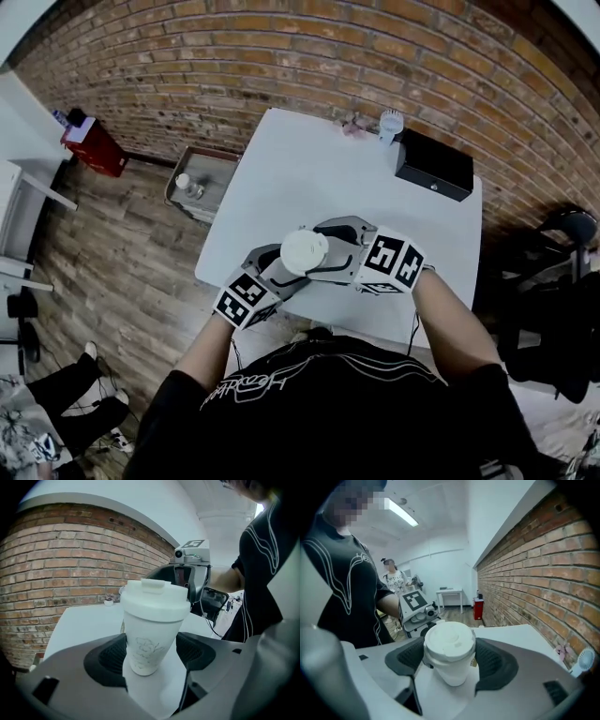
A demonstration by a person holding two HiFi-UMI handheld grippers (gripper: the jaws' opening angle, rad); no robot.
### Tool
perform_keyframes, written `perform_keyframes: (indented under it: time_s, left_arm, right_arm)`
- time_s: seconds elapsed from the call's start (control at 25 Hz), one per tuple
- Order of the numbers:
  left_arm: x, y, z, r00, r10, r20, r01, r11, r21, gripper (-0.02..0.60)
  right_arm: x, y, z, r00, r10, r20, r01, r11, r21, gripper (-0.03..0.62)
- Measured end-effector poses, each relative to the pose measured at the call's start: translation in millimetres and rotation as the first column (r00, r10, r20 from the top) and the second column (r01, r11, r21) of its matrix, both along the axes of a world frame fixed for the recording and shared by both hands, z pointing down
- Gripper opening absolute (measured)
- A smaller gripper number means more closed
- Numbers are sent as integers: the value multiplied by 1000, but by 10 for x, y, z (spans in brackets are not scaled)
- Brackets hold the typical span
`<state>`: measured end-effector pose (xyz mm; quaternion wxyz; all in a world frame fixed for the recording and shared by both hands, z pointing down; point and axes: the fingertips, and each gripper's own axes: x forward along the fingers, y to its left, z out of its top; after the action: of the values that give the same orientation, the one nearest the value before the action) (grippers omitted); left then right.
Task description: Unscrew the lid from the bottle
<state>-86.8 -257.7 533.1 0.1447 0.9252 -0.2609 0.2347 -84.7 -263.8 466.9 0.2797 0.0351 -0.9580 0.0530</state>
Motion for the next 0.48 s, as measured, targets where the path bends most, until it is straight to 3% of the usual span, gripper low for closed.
perform_keyframes:
  time_s: [0.28, 0.48]
  left_arm:
    - [-24, 4, -17, 1000, -4, 2, 4, 1000, 2, 350]
    - [-33, 10, -18, 1000, -22, -13, 22, 1000, 3, 350]
  right_arm:
    - [-37, 14, 9, 965, -250, -73, 252, 968, 19, 337]
    - [-52, 11, 8, 948, -312, -58, 313, 950, 0, 339]
